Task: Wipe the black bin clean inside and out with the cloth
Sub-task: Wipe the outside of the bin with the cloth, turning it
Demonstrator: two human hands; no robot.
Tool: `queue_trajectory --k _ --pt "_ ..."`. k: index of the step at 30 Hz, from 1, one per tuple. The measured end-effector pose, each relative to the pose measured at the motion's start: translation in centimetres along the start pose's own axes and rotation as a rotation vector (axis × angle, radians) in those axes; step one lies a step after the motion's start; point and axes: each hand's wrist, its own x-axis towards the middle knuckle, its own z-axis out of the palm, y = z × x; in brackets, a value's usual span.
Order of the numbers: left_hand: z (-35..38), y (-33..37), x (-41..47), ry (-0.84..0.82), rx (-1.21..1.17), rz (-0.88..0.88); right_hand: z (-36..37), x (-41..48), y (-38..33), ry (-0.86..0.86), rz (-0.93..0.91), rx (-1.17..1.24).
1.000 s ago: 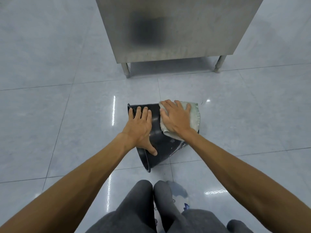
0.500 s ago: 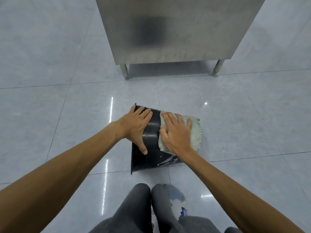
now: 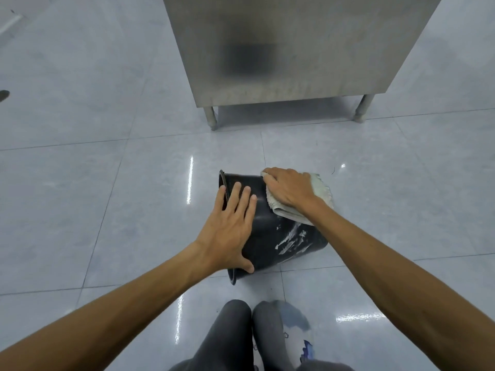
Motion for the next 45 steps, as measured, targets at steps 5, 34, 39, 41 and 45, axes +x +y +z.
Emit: queue_trajectory --k 5,34,39,41,45 --pt "0.7 1.6 0.2 -0.038 -0.013 -0.101 1.5 -1.2 0.5 0.112 -0.093 -0.014" --pt "0.0 0.3 0.9 -0.049 -0.098 -0.184 -0.2 3.3 -3.4 -0.145 0.060 -0.069" --pt "1.3 0.5 -1.5 -0.050 -0.202 -0.149 2.5 0.4 -2.9 -0.158 0.029 -0.058" --pt "1.7 0.8 -1.8 -0.066 -0.193 -0.135 2.8 -0.5 -2.4 -0.130 -0.036 -0.058" --pt "1.2 -0.5 -0.7 -0.071 -0.195 -0.143 2.8 -1.6 -1.4 -0.031 -0.237 -0.045"
